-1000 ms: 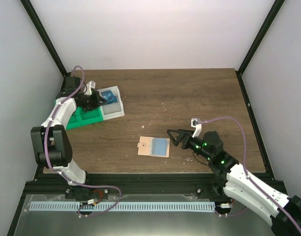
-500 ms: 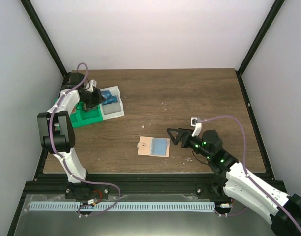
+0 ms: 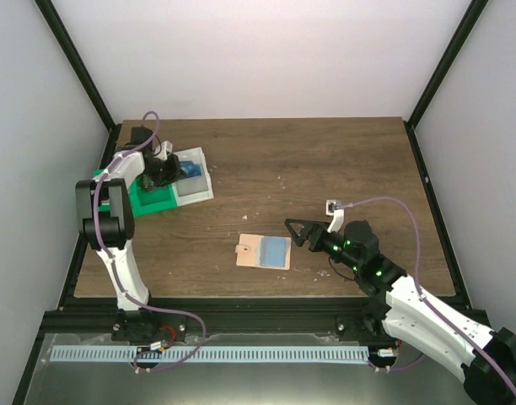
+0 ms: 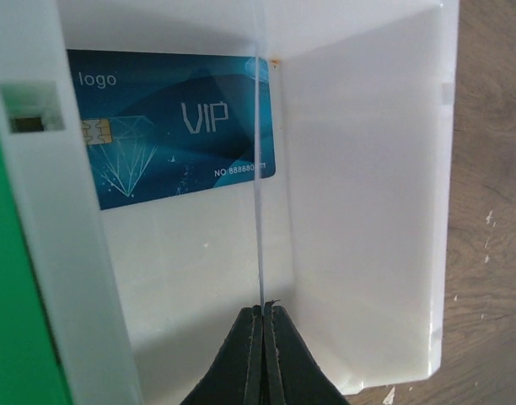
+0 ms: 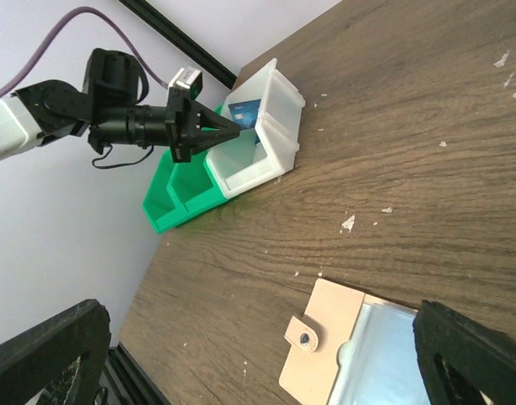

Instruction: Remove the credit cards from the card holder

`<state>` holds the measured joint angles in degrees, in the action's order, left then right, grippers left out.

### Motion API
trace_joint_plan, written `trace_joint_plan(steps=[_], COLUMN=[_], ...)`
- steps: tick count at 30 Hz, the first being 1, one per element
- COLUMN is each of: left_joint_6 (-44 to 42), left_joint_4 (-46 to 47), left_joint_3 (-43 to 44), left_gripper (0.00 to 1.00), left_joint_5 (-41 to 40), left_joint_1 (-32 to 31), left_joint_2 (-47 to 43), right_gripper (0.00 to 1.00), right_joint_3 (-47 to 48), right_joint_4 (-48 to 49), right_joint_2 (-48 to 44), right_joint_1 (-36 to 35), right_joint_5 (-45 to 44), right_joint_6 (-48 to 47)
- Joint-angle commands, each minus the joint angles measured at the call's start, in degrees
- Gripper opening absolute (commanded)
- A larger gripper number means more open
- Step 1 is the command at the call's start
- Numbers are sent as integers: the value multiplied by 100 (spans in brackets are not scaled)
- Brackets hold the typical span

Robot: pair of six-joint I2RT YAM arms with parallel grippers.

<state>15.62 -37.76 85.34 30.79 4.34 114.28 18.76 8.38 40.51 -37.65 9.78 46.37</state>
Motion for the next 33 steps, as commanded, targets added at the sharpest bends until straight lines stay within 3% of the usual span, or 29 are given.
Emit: trace_joint_plan(steps=[1,15,23,33], left_joint_6=[-36,-8,232,319], left_joint_4=[43,64,492,844], left_joint_3=[277,432,158,-866], left_gripper=[1,23,35,69], left_joint_5=[-164,-462,-443,-66], left_joint_1=[-36,-69,-78,-129], left_joint_2=[202,187,-506,-1807], right_gripper=[100,100,100,100], right_joint_3=[286,295,281,451], right_joint_4=[76,-190,-280,-984], right_joint_2=[-4,-231,-191,-271], right_joint_1=[-16,-14,-15,-15], right_joint_5=[-18,-114,-95,-645], right_joint_6=[151,238,232,-109])
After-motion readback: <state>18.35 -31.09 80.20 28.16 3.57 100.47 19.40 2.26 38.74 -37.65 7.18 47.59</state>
